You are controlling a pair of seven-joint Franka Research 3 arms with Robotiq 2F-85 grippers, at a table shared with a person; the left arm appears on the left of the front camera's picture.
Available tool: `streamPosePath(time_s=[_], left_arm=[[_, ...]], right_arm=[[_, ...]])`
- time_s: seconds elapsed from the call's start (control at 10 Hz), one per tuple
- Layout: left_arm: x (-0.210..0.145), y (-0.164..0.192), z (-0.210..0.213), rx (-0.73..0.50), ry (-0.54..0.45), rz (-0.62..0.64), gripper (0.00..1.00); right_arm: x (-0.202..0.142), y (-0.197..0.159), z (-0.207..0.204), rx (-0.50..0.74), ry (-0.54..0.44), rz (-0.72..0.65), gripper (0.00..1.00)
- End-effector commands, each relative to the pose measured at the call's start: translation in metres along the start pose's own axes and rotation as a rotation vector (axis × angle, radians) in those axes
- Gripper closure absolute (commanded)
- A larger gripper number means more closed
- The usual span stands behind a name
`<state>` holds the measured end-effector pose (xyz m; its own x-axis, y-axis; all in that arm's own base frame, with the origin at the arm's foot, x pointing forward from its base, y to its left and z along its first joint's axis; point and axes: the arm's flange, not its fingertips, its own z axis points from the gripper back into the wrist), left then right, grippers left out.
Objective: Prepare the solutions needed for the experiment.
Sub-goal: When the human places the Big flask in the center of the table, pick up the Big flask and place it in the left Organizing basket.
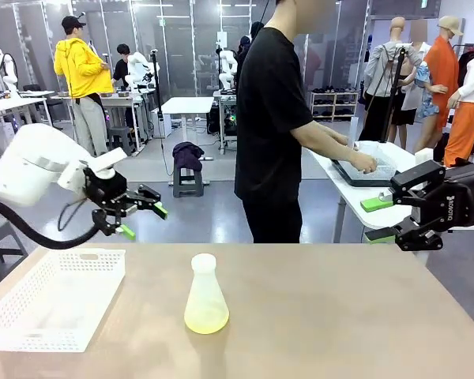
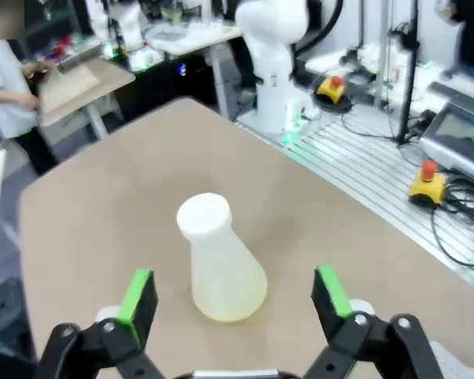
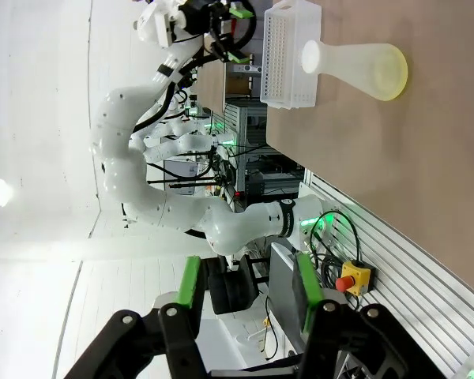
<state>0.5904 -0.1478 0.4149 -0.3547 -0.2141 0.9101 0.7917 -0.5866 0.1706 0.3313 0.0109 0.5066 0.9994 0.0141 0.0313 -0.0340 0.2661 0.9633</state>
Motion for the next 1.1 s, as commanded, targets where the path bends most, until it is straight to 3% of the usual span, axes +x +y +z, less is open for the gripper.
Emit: streamPosePath(time_s=[0.0,0.3,0.6,1.0], left_arm=[[-0.016,0.015,-0.012,-0.064,-0.066,0.036,0.00],[-0.044,0.031,-0.046,-0.145,-0.167,0.026,0.00],[-0.054,0.034,-0.058,0.001,-0.096,0.049,0.00],[-0.075,0.025,-0.069,-0.009,-0.209,0.155,0.00]], right_arm=[[0.001,0.001,0.000,0.015,-0.003,0.010,0.42],[0.001,0.001,0.000,0.015,-0.003,0.010,0.42],[0.001,0.001,0.000,0.015,-0.003,0.010,0.42],[0.001,0.001,0.000,0.015,-0.003,0.010,0.42]])
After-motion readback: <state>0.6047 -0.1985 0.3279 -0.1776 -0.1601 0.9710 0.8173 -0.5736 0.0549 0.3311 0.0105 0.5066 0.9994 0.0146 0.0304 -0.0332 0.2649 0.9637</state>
